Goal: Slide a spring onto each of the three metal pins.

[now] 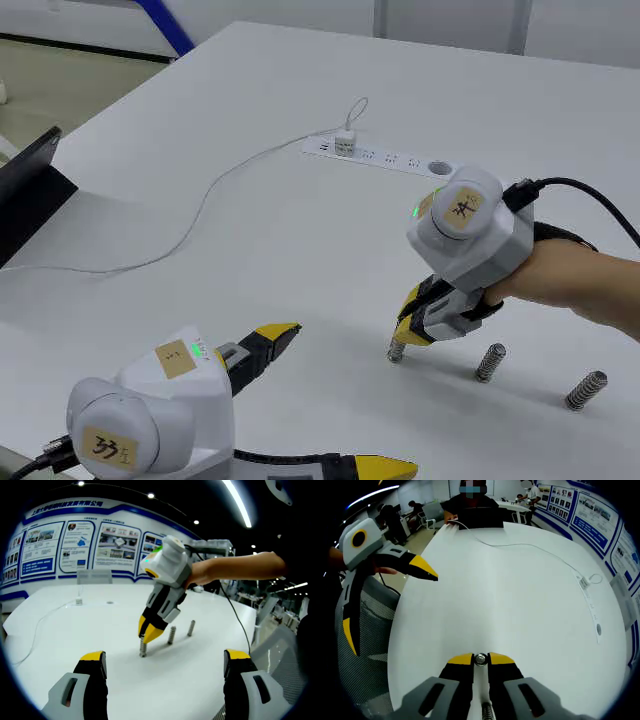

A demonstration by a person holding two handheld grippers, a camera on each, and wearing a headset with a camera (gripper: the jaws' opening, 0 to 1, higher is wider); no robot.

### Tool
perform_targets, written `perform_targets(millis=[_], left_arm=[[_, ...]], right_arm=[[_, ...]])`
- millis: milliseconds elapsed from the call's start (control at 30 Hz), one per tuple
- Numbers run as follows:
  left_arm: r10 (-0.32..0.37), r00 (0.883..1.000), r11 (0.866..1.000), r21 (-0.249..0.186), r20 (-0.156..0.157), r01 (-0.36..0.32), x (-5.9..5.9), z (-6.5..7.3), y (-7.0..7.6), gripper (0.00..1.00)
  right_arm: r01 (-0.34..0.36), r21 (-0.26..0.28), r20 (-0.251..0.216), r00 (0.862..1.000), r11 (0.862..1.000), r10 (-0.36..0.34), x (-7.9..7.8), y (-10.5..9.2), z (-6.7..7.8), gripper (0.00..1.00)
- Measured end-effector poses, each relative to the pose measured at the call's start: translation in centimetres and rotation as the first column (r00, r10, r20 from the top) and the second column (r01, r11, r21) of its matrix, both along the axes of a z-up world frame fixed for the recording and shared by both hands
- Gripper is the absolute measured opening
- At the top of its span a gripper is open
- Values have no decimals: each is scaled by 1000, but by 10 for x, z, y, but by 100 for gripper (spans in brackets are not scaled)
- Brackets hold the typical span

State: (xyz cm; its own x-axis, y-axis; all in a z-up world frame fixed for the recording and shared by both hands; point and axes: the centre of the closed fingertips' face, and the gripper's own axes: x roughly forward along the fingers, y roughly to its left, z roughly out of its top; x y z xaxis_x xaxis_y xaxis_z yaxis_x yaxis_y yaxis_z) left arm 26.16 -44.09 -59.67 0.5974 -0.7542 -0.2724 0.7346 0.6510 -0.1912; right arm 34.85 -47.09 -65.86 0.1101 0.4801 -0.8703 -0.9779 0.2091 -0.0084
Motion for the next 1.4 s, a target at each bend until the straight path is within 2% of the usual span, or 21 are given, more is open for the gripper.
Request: perform_targets(millis=[333, 367, 667, 867, 1000, 1100, 1200, 1267, 1333, 1400], left_arm=[[1, 1000, 1000, 3, -3, 0, 0, -1, 0, 100], [1, 1000, 1000, 2, -4, -1, 0, -1, 0, 100], [-1, 1000, 1000, 5, -6, 1, 0, -2, 0, 99], [-4, 1000, 1000, 7, -7, 4, -1, -2, -1, 99], [-6, 1000, 1000, 3, -8, 6, -1, -2, -2, 100], [0, 1000, 1000, -3, -12, -1, 0, -2, 0, 100], [9, 1000, 1000, -12, -15, -9, 1, -1, 1, 100], [11, 1000, 1000, -13, -17, -12, 2, -1, 2, 100], [11, 1000, 1000, -14, -18, -12, 1, -1, 2, 100], [9, 1000, 1000, -11, -18, -9, 1, -2, 1, 100]], right_arm=[[39, 24, -26, 999, 999, -39, -4, -4, -12, 11], [50, 50, -23, 999, 998, -49, -3, -1, -10, 11], [49, 62, -12, 999, 997, -48, -3, -3, -9, 12], [78, 108, -19, 997, 991, -77, -5, -7, -4, 16], [93, 128, -2, 996, 987, -94, -4, -12, 2, 18], [121, 164, 14, 992, 979, -125, -1, -16, 8, 19], [141, 238, 26, 988, 961, -151, -2, -17, 20, 22], [129, 291, 34, 989, 948, -145, -6, -18, 29, 24], [139, 314, 33, 987, 939, -157, -9, -22, 33, 25], [144, 343, 52, 984, 928, -171, -11, -26, 39, 26]])
